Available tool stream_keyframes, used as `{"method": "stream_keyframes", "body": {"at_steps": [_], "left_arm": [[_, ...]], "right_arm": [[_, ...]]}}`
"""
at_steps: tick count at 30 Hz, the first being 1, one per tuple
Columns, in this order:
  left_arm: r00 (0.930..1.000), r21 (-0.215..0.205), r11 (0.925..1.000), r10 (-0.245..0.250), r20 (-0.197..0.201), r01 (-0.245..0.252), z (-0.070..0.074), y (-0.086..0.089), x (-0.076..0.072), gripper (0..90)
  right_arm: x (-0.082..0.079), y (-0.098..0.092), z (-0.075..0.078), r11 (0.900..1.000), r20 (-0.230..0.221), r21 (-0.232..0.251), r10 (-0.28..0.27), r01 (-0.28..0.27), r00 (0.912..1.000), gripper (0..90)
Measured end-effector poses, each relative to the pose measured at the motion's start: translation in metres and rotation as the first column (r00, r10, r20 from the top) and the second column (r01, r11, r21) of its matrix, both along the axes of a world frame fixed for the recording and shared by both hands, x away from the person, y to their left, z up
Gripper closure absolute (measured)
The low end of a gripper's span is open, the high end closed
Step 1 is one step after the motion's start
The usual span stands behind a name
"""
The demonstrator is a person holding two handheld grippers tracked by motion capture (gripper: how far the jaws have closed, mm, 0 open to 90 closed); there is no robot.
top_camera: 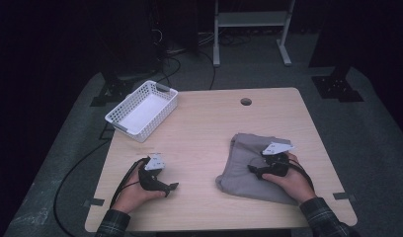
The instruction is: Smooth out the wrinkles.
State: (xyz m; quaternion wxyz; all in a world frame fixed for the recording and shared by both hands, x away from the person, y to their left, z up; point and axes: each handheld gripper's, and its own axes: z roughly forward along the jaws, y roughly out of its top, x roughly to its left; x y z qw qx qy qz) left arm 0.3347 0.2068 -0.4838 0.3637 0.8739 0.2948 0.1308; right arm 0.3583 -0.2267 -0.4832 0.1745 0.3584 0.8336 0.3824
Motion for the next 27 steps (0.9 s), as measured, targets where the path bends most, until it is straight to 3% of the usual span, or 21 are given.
{"method": "stream_keyframes", "body": {"at_steps": [16,21,27], "left_arm": [[1.0000,0.001,1.0000,0.001,0.001,-0.001,0.000,0.000,0.001,0.0],[0.9997,-0.001,0.9997,0.026,0.001,-0.026,0.000,-0.001,0.002,0.0],[0.9996,-0.004,0.9996,0.029,0.005,-0.029,0.000,0.000,0.002,0.3]], "right_arm": [[-0.015,-0.046,0.000,0.997,-0.002,0.001,-0.083,0.083,0.9965,22.1],[-0.022,-0.063,0.000,0.994,-0.002,0.002,-0.112,0.112,0.9937,22.2],[-0.024,-0.068,-0.001,0.992,0.001,-0.003,-0.127,0.127,0.9920,22.1]]}}
